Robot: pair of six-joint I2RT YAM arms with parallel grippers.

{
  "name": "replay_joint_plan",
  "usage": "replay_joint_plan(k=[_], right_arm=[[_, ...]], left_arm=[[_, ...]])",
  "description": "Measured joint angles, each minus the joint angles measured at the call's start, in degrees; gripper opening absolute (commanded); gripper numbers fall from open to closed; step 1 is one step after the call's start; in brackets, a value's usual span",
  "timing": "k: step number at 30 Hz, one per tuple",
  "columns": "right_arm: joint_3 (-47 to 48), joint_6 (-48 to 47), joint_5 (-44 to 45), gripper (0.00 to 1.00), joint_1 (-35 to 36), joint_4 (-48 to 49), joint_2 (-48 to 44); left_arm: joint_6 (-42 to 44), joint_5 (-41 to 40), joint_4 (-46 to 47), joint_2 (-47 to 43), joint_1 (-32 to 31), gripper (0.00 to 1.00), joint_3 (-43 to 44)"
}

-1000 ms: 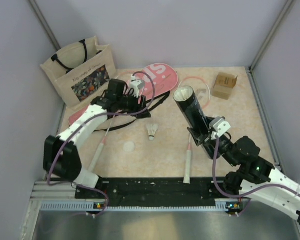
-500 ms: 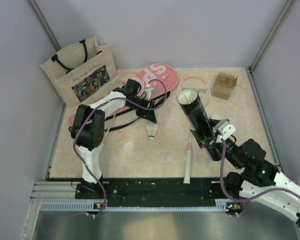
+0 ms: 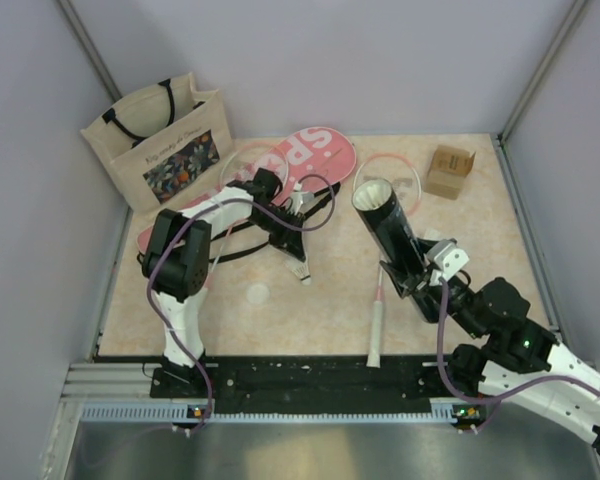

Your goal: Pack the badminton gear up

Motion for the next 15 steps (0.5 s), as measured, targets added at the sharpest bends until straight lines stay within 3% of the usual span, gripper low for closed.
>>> replay_joint_plan(k=[3, 9, 15], right_arm=[[0.0, 0.1, -0.3, 0.29, 0.0, 0.0, 0.4], [0.0, 0.6, -0.8, 0.3, 0.0, -0.1, 0.6], [0.0, 0.5, -1.7, 0.3, 0.0, -1.9, 1.8]], left_arm=[[0.0, 0.0, -1.1, -1.6, -0.1, 0.0, -1.6], [-2.1, -1.0, -2.1, -6.8, -0.1, 0.0, -3.5], [-11.4, -5.4, 0.7, -18.3, -0.1, 0.0, -3.6]])
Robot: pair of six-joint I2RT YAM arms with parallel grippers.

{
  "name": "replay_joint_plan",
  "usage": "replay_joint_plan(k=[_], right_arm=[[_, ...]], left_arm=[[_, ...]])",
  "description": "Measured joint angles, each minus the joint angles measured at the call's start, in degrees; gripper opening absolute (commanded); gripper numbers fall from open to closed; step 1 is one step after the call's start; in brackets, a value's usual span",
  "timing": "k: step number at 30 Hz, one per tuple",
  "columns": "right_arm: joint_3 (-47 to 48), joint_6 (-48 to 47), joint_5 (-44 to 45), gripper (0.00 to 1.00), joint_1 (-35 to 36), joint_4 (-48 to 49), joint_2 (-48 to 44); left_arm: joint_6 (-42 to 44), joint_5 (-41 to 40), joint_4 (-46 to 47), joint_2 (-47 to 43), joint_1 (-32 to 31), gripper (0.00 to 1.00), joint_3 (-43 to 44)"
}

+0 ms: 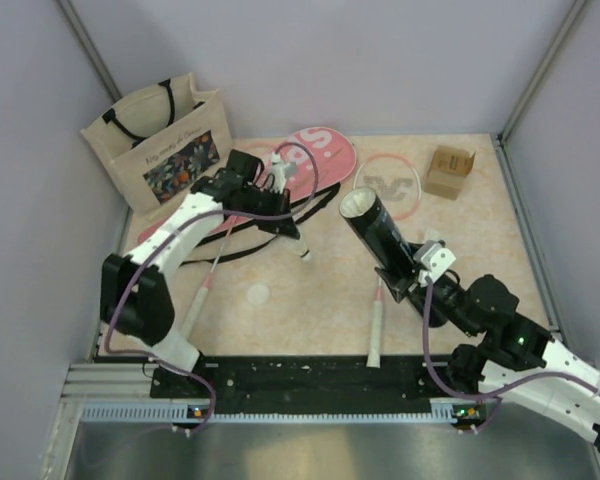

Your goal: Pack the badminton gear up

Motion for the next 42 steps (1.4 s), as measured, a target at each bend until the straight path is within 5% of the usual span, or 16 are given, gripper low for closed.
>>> replay_joint_plan(k=[11, 19, 42], right_arm=[[0.0, -0.6, -4.3, 0.31, 0.0, -4.0, 7.1], [1.2, -2.2, -8.1, 0.31, 0.0, -4.6, 15.1], [6.4, -4.8, -12.8, 0.31, 0.0, 0.0, 26.6]], left_arm=[[-9.9, -11.6, 10.9, -26.6, 0.0, 0.0, -0.2], [-11.4, -10.4, 17.3, -39.9, 0.0, 0.0, -5.8], [-15.9, 3.3, 19.4, -44.5, 0.0, 0.0, -14.1]])
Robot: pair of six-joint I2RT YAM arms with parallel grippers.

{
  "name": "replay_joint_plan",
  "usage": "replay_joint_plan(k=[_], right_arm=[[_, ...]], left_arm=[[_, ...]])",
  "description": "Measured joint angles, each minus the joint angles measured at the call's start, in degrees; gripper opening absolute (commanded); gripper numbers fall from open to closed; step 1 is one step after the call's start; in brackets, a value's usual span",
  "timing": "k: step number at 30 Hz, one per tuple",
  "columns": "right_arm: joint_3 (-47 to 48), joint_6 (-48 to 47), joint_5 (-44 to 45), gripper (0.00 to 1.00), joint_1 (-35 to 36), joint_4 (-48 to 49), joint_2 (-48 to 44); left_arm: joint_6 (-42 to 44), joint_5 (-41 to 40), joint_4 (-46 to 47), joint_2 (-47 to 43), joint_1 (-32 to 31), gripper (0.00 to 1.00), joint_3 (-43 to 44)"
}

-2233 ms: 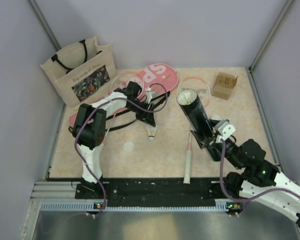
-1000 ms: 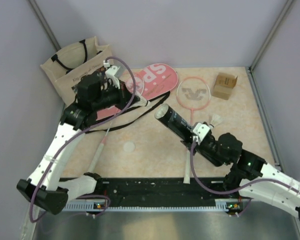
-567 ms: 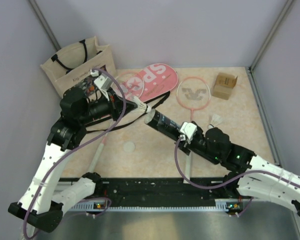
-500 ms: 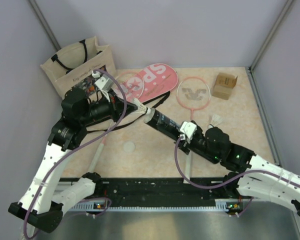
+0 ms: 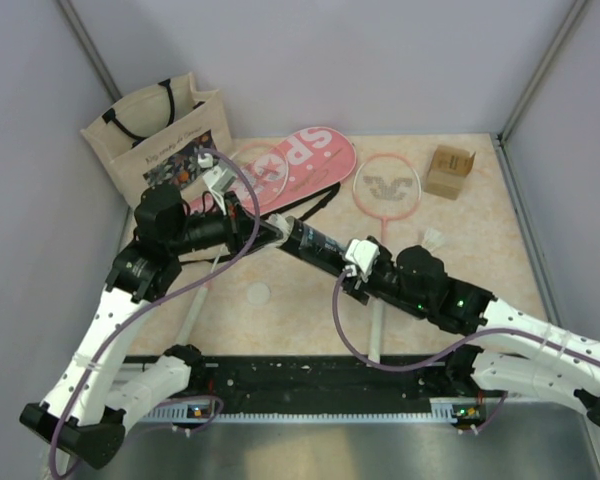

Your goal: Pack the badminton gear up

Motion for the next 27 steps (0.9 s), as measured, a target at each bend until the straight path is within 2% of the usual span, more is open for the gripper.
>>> replay_joint_plan(k=[27], right_arm=[[0.0, -6.4, -4.4, 0.3, 0.0, 5.3, 4.0]], left_arm=[[-2.1, 8.4, 1.1, 1.8, 0.0, 0.0, -5.1]])
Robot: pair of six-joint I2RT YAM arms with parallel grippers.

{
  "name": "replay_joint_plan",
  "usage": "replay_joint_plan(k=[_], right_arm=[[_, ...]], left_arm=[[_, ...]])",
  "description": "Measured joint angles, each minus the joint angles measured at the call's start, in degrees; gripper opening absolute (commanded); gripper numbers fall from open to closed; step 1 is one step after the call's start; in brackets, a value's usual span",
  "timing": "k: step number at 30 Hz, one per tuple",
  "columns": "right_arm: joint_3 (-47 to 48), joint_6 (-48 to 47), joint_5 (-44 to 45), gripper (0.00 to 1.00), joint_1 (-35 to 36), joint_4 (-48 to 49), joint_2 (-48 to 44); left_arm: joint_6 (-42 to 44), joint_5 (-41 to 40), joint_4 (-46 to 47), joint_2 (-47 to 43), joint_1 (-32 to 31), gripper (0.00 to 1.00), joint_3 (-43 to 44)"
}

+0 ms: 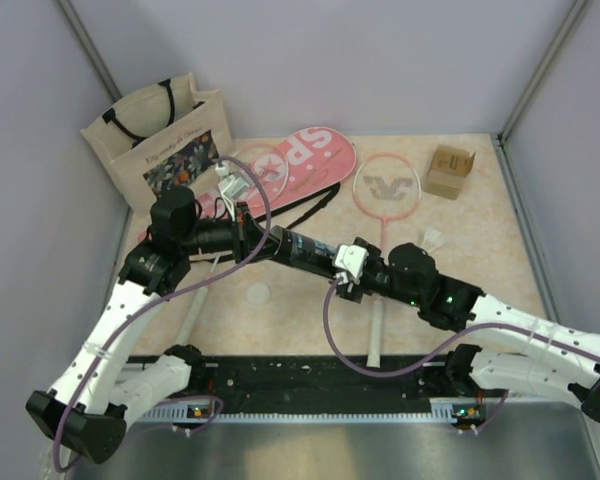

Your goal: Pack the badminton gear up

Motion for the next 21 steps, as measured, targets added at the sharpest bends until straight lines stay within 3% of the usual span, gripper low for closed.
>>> replay_joint_plan(k=[2, 7, 14, 21], right_arm=[[0.0, -0.3, 0.0, 0.3, 0.0, 0.6, 0.6], [0.0, -0.6, -0.3, 0.3, 0.0, 1.1, 1.0], [-0.5, 0.3, -0.7, 0.3, 0.0, 4.5, 0.9], [-0.5, 1.8, -0.7, 0.3, 0.0, 6.4, 0.7]], left_arm=[[0.9, -0.6, -0.7, 0.1, 0.0, 0.06, 0.0], [3.2, -3.5, -4.3, 0.0, 0.0, 0.32, 1.3], [5.3, -12.0, -8.9, -2.5, 0.0, 0.6, 5.7], [1.8, -21.5, -6.1, -9.6, -0.1, 0.87, 7.2]])
